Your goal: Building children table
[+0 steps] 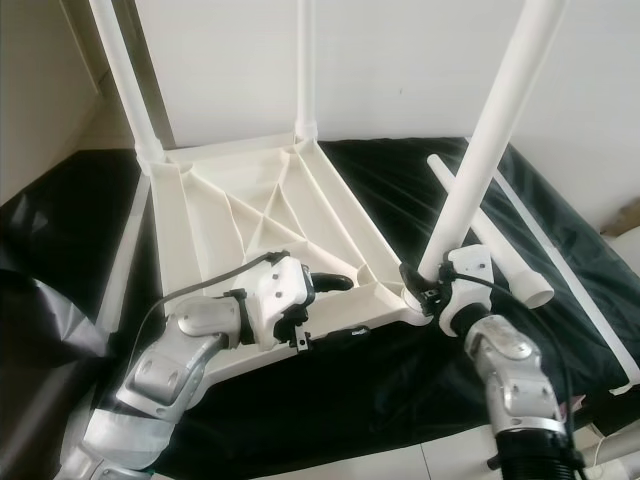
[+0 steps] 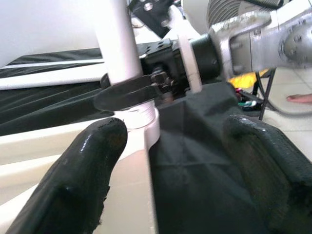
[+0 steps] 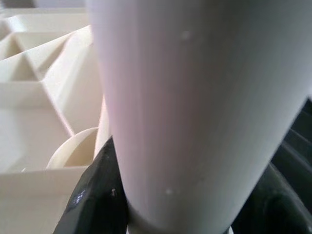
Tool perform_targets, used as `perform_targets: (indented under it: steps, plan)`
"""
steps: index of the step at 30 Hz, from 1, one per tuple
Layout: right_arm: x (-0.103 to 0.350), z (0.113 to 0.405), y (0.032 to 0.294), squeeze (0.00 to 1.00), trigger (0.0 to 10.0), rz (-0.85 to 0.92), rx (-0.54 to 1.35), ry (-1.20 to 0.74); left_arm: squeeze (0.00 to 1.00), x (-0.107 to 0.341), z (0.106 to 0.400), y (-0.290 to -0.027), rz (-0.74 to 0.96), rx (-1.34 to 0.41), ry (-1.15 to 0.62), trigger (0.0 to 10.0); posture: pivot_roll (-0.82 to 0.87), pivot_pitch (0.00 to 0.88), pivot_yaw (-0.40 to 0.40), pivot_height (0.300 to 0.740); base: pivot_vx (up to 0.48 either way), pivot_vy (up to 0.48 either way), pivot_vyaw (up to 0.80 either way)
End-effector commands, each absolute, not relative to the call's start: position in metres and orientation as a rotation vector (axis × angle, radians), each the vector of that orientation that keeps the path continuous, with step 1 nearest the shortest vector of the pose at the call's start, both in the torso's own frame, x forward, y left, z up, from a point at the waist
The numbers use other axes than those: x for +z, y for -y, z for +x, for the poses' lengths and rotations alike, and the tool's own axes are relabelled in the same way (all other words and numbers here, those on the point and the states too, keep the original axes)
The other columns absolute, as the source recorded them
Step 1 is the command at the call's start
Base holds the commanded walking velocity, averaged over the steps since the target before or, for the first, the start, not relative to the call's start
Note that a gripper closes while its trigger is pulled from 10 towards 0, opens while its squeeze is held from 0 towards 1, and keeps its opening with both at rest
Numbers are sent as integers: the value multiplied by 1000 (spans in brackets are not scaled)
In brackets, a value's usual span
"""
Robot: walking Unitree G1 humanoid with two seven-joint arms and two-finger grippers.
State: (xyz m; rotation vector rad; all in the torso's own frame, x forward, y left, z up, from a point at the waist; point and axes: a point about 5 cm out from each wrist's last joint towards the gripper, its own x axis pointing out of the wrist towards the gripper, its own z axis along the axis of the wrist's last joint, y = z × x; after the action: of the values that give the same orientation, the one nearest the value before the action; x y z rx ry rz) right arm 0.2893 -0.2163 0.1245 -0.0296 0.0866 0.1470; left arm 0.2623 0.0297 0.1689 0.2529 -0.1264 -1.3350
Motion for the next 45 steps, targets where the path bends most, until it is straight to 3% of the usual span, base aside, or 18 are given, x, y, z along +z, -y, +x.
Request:
perform_targets:
  steps: [1, 8, 11, 17, 19, 28, 29, 37, 42, 45]
  plan:
    - [108, 283, 225, 0, 10000, -11, 18, -182, 0, 173, 265, -30, 230, -1258, 143, 10000, -48, 0, -31, 740, 0, 0, 0]
    - [97, 272, 208, 0, 10000, 50, -272, -199, 0, 174, 264, -28, 225, -1264, 143, 10000, -47, 0, -31, 740, 0, 0, 0]
    - [89, 263, 201, 0, 10000, 124, -513, -242, 0, 175, 262, -26, 214, -1266, 147, 10000, -45, 0, -35, 740, 0, 0, 0]
    - [89, 263, 188, 0, 10000, 168, -563, -254, 0, 177, 263, -25, 207, -1263, 151, 10000, -44, 0, -36, 740, 0, 0, 0]
    - [99, 268, 175, 0, 10000, 159, -485, -194, 0, 177, 264, -23, 200, -1268, 150, 10000, -52, 0, -34, 740, 0, 0, 0]
    - [108, 271, 163, 16, 10000, 118, -385, -148, 0, 180, 264, -22, 215, -1275, 155, 10000, -44, 0, -44, 740, 0, 0, 0]
    - [113, 273, 156, 1000, 10000, 134, -300, -115, 0, 184, 262, -21, 193, -1270, 172, 10000, -43, 0, -45, 740, 0, 0, 0]
    - [126, 274, 163, 1000, 10000, 149, -157, -18, 0, 190, 262, -22, 167, -1254, 187, 10000, -38, 0, -51, 740, 0, 0, 0]
    - [132, 264, 188, 1000, 10000, 37, -44, 46, 0, 189, 260, -22, 173, -1258, 183, 10000, -39, 0, -50, 740, 0, 0, 0]
    - [132, 260, 198, 1000, 10000, 57, 3, 40, 0, 189, 260, -23, 172, -1255, 179, 10000, -39, 6, -52, 740, 0, 0, 0]
